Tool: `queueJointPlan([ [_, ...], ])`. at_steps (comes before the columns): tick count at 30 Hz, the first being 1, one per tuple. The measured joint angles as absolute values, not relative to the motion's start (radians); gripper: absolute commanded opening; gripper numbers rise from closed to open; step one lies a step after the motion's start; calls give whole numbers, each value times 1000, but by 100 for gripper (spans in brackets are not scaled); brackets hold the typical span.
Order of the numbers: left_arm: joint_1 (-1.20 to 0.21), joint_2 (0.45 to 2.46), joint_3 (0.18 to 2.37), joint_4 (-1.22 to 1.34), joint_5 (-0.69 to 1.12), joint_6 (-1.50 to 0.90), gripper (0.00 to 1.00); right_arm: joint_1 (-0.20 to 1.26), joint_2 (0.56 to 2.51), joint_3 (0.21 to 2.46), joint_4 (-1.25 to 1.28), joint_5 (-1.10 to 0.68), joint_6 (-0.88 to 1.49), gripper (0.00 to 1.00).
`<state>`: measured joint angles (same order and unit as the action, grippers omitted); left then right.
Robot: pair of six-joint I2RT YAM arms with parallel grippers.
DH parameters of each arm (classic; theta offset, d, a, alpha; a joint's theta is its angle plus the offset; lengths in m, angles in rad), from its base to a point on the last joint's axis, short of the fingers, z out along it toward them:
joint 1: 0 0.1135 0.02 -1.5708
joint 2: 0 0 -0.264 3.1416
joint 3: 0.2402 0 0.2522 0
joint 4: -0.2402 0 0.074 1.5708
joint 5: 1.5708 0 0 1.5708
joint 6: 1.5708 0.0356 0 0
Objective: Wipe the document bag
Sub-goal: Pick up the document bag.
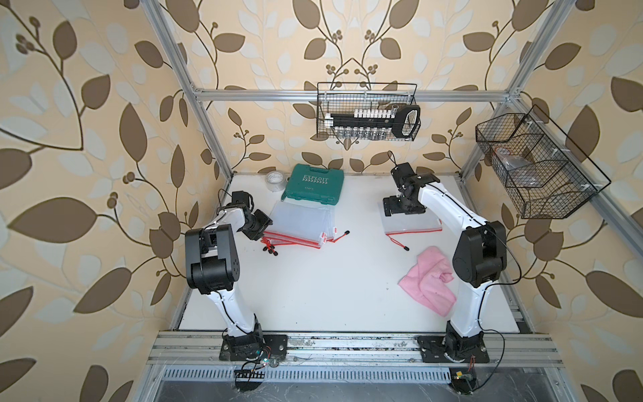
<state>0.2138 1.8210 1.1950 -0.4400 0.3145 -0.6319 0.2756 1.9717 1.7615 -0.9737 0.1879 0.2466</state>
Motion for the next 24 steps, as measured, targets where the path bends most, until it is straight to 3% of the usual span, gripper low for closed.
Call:
queueJointPlan([
  [18, 244, 1835, 1179, -404, 306, -590, 57, 284, 2022, 1809, -998, 160, 247, 98],
  [24, 241, 1866, 1167, -362, 309, -577, 47, 290, 2043, 1839, -1007, 156, 247, 98],
])
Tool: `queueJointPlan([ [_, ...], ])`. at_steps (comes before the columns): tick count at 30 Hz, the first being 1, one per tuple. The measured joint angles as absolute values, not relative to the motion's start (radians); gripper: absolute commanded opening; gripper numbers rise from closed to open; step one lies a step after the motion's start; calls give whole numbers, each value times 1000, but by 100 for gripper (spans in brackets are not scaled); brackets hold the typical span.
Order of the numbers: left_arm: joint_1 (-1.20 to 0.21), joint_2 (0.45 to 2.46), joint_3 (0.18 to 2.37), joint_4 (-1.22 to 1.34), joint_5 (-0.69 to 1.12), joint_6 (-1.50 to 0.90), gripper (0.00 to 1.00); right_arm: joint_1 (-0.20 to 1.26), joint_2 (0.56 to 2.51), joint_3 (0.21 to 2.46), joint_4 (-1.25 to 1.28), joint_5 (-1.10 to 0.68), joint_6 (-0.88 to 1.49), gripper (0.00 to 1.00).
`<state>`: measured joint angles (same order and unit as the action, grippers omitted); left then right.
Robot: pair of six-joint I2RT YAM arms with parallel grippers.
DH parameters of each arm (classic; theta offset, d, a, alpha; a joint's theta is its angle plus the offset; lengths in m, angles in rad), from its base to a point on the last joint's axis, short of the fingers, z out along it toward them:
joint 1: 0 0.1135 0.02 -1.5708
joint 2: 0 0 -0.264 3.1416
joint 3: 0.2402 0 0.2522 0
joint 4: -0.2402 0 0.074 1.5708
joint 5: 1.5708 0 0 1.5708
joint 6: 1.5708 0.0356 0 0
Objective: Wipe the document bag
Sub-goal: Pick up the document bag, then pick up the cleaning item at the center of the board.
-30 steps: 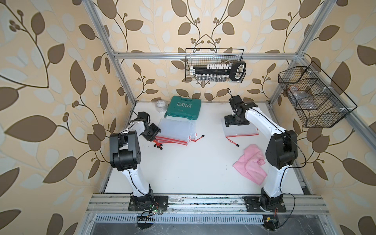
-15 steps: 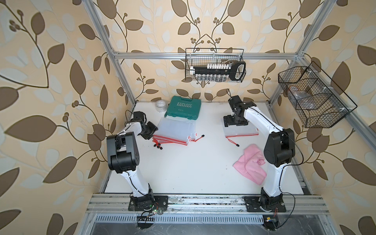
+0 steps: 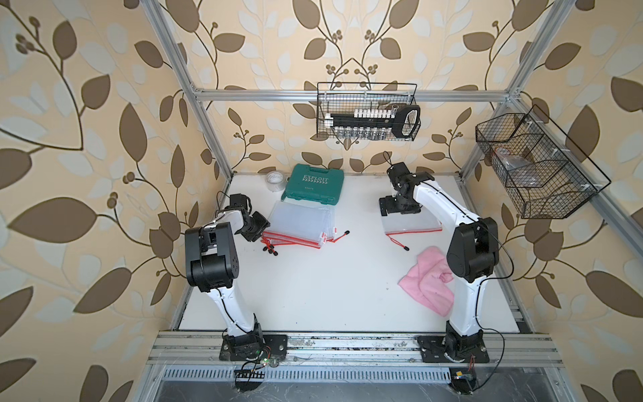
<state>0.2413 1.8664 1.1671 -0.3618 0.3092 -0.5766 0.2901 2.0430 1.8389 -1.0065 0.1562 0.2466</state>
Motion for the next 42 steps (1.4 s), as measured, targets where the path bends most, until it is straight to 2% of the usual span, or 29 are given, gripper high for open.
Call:
queueJointPlan([
  [6, 229, 1876, 1154, -308, 334, -575, 25, 307, 2057, 1855, -1008, 156, 247, 98],
  [17, 222, 1864, 1140, -285, 367, -556, 0, 331, 2068, 1855, -1011, 155, 247, 98],
  [23, 215, 1839, 1138, -285, 368, -555, 0, 343, 2072, 1858, -1015, 151, 247, 98],
  [33, 175, 1663, 1179, -350, 394, -623, 0, 350, 2054, 1837, -1015, 69, 266, 98],
  [42, -116, 1365, 870, -328, 390, -876, 0, 364, 1800, 1589, -1100, 68, 332, 98],
])
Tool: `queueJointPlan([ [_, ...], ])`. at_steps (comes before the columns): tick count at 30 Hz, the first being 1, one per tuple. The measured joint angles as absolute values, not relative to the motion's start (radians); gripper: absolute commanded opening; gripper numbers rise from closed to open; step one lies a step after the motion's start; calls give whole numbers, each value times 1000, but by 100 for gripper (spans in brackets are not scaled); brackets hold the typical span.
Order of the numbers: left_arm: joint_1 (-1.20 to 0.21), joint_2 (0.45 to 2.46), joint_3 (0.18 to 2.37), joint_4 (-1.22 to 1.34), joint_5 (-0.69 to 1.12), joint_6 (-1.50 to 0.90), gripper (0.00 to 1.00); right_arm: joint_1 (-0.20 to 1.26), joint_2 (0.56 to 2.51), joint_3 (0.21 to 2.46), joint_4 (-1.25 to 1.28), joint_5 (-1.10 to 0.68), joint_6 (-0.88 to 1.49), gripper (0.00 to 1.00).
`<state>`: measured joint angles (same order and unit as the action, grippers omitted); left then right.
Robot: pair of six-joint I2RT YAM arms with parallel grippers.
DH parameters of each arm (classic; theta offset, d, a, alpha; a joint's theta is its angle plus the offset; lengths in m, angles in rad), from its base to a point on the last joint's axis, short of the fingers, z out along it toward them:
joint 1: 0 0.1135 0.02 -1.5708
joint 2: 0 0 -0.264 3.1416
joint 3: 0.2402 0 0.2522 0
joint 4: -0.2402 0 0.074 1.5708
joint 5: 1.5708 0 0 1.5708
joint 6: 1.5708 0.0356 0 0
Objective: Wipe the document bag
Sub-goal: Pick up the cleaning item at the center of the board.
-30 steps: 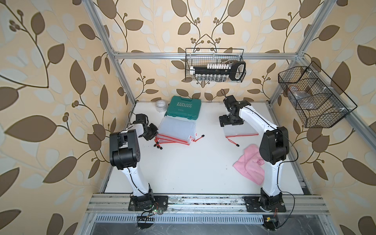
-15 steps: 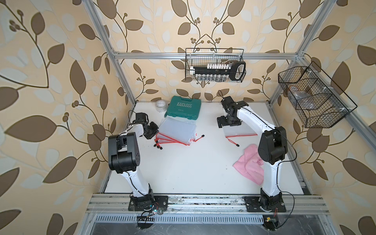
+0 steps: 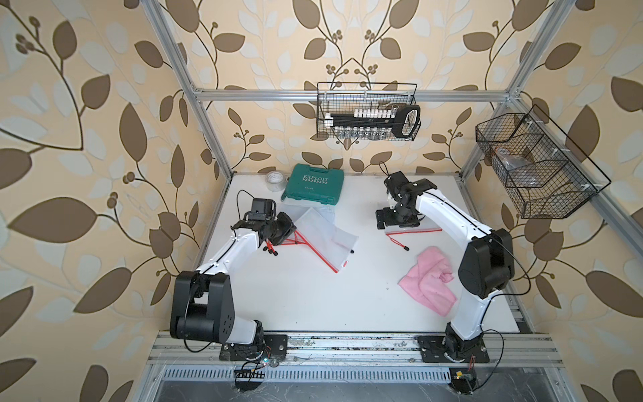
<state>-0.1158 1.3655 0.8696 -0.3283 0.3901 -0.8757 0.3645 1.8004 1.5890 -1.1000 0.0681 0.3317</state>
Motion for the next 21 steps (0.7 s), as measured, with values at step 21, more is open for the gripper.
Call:
queueJointPlan([
  [21, -414, 1238, 413, -74, 226, -1323, 0, 189, 1606, 996, -996, 126, 547, 98],
])
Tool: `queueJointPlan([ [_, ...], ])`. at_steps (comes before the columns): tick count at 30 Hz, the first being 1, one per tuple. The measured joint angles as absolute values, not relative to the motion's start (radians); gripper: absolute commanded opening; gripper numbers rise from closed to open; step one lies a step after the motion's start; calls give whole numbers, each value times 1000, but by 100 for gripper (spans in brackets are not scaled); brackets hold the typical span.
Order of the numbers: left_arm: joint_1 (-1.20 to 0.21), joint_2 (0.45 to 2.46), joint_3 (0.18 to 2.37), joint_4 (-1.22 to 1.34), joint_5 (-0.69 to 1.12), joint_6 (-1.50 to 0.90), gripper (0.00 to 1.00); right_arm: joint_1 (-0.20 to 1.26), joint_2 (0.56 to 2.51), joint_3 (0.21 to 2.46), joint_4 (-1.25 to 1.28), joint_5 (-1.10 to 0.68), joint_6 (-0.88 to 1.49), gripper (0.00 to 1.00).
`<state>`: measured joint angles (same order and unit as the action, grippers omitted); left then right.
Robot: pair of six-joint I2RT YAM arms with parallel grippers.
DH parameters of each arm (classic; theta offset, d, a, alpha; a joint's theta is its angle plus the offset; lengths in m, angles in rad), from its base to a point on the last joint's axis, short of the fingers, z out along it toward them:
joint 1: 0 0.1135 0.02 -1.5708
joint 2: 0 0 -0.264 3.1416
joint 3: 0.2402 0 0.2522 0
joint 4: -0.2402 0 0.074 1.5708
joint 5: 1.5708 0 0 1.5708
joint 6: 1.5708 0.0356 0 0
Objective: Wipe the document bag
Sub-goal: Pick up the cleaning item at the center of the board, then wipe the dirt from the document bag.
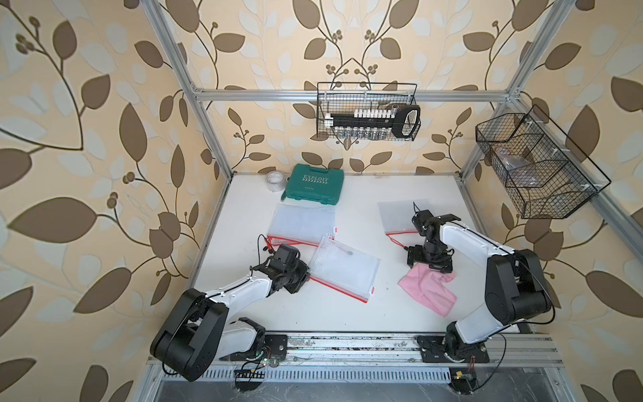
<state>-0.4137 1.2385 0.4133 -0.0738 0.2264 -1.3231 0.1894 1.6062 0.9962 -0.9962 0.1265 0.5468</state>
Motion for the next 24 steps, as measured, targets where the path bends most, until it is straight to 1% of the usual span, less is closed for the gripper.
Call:
queueJointPlan([
  [1, -414, 1238, 411, -65, 226, -1333, 0, 189, 1610, 973, -979, 117, 551, 98],
  [3, -414, 1239, 406, -54, 226, -1347, 0, 189, 1622, 922, -945, 92, 561, 93],
  [5, -414, 1239, 404, -48, 226, -1358, 0, 187, 1619, 901, -923, 56, 575, 80],
  [7, -414, 1239, 403, -46, 226, -1365, 0, 187, 1610, 886, -899, 28, 585, 61],
  [8, -414, 1239, 402, -45, 226, -1367, 0, 188, 1605, 880, -888, 17, 591, 47],
  [9, -414, 1239, 402, -43, 226, -1369, 0, 189, 1600, 874, -879, 13, 594, 25],
  [10, -414, 1240, 400, -39, 226, -1369, 0, 190, 1594, 868, -877, 14, 594, 9],
  [11, -414, 1241, 398, -36, 226, -1370, 0, 189, 1588, 863, -878, 15, 595, 1],
  [14, -414, 1251, 398, -19, 227, -1370, 0, 204, 1551, 863, -896, 22, 594, 0],
  [17, -414, 1255, 398, -12, 227, -1369, 0, 288, 1485, 921, -965, 34, 590, 0],
  [21, -414, 1258, 400, -12, 227, -1363, 0, 480, 1422, 1134, -1005, -1, 577, 0],
  [24, -414, 1258, 401, -14, 226, -1361, 0, 602, 1505, 1309, -982, -70, 554, 0],
])
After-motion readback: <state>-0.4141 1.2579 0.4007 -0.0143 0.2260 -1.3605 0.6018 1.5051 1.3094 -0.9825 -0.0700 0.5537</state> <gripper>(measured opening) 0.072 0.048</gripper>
